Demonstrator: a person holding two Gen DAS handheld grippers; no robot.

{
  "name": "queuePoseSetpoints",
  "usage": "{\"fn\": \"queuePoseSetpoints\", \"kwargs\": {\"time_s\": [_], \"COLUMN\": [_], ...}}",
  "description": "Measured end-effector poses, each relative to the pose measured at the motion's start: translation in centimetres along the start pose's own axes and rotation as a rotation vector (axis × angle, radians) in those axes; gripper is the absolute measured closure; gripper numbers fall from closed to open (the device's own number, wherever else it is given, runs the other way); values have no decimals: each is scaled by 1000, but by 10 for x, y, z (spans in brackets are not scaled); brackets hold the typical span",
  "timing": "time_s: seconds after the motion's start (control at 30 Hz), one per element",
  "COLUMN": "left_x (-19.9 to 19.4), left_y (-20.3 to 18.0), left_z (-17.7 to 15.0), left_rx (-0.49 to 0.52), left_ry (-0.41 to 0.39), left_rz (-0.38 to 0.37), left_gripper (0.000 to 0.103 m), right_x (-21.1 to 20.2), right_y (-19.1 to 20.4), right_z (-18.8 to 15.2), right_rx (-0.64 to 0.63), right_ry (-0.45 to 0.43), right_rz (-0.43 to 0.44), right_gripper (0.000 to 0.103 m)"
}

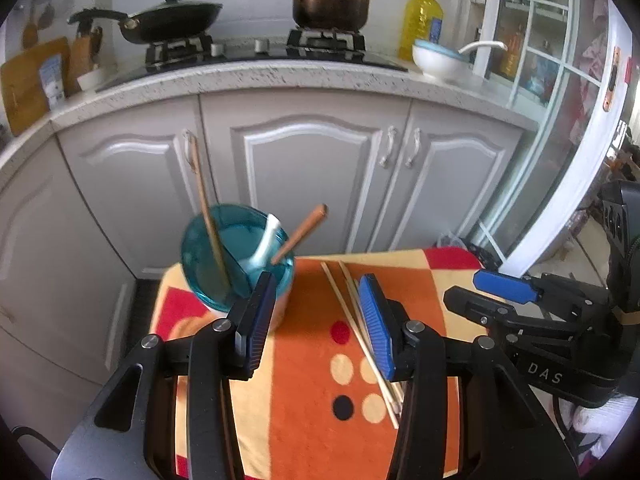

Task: Organize utensils

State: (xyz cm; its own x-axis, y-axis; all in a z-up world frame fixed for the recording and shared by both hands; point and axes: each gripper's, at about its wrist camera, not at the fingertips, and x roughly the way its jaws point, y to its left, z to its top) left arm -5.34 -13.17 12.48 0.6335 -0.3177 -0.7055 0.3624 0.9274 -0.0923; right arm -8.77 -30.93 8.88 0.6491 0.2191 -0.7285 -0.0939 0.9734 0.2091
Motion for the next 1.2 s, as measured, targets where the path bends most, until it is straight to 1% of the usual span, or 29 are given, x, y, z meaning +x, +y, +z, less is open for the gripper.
{"fn": "queuePoseSetpoints", "kwargs": {"time_s": [0.07, 0.23, 0.33, 0.47, 0.63, 0.77, 0.83, 0.93, 1.0, 1.03, 1.07, 1.13, 1.17, 1.2], "left_x": [6, 28, 50, 82, 119, 155, 168, 184, 193, 197, 202, 206, 207, 208], "left_y": [-2, -2, -2, -4, -12, -13, -15, -19, -20, -19, -18, -19, -20, -19], "left_z": [-3, -18, -33, -54, -69, -73, -73, -71, -71, -71, -71, -71, -70, -71], "left_rx": [-9, -30, -48, -71, -69, -130, -145, -138, -135, -139, -145, -143, -135, -129], "left_ry": [20, 106, 183, 263, 312, 358, 373, 393, 406, 412, 417, 419, 414, 414], "left_rz": [-19, -75, -103, -137, -145, -162, -170, -167, -156, -157, -160, -166, -164, -165], "left_gripper": [60, 60, 60, 60, 60, 61, 62, 65, 70, 71, 71, 75, 78, 85], "right_x": [1, 12, 26, 56, 94, 118, 127, 139, 148, 151, 156, 162, 164, 167], "right_y": [-8, -31, -46, -64, -77, -89, -94, -94, -92, -91, -92, -92, -92, -92], "right_z": [-5, -19, -31, -45, -55, -54, -52, -49, -47, -46, -46, -44, -44, -44], "right_rx": [12, 54, 76, 111, 123, 135, 137, 110, 75, 65, 53, 40, 37, 31], "right_ry": [8, 51, 95, 166, 230, 251, 253, 263, 268, 270, 273, 278, 277, 283], "right_rz": [-11, -34, -47, -48, -22, 9, 27, 51, 75, 80, 86, 114, 132, 164], "right_gripper": [61, 60, 60, 60, 60, 60, 60, 60, 60, 61, 62, 70, 74, 81]}}
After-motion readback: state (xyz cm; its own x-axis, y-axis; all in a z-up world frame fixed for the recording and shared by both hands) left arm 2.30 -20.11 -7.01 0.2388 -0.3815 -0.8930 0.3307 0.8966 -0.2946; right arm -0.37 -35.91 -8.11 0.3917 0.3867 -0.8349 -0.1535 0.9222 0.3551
